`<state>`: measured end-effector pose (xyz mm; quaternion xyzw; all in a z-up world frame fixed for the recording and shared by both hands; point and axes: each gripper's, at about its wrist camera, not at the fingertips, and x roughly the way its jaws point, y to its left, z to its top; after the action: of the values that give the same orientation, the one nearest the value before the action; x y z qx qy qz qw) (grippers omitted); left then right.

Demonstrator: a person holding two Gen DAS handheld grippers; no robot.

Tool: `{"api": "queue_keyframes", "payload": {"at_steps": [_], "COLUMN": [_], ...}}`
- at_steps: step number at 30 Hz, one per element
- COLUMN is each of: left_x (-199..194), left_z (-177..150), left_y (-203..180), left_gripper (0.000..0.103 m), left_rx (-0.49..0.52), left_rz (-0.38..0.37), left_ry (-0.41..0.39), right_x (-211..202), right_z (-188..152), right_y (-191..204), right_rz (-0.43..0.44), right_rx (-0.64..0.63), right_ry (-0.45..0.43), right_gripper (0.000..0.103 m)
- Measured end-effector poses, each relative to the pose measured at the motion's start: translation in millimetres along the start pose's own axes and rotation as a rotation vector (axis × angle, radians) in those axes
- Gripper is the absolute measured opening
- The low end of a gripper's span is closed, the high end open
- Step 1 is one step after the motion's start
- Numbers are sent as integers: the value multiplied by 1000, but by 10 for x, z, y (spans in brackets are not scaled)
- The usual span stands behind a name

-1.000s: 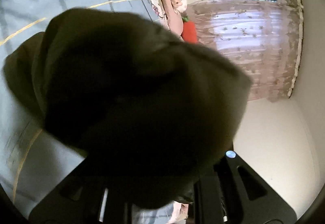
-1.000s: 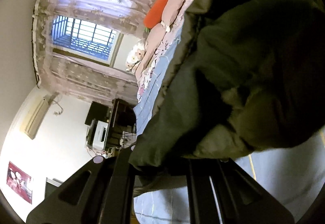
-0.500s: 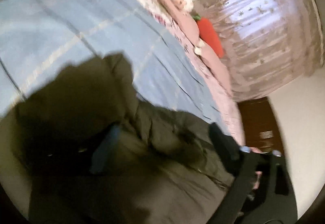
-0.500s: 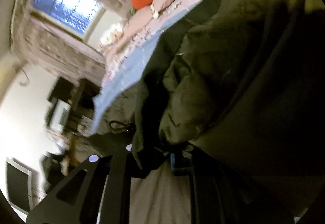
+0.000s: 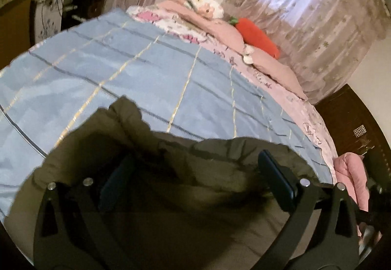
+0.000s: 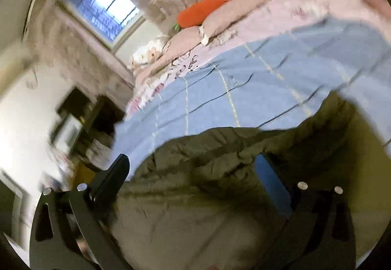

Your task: Fold large clothes

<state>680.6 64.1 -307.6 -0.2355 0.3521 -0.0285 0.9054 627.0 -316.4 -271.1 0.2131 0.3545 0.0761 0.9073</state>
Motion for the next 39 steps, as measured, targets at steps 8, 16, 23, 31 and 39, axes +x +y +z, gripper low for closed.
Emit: {"api": "queue_keyframes", "payload": {"at_steps": [8, 16, 23, 31, 39], "left_x": [-682, 283, 789, 1084, 1235], "left_z": [-285, -729, -741, -922, -985], "left_y": [-810, -1010, -979, -909, -845], "left_gripper": [101, 101, 101, 101, 101], "left_rx": [419, 518, 595, 616, 613], "left_rz": [130, 297, 296, 310, 305], "left_ry": [-146, 27, 94, 68, 79], "right_x": [86, 907, 1334, 1687, 1785], "right_z": [-373, -554, -525, -640, -703], "right_y": [333, 643, 426, 282, 221], "right_rz": [-207, -258, -301, -328, -341], "right_rx": [-253, -282, -313, -293, -279], "right_ry": [30, 45, 77, 113, 124], "right_gripper": [102, 102, 102, 102, 102]}}
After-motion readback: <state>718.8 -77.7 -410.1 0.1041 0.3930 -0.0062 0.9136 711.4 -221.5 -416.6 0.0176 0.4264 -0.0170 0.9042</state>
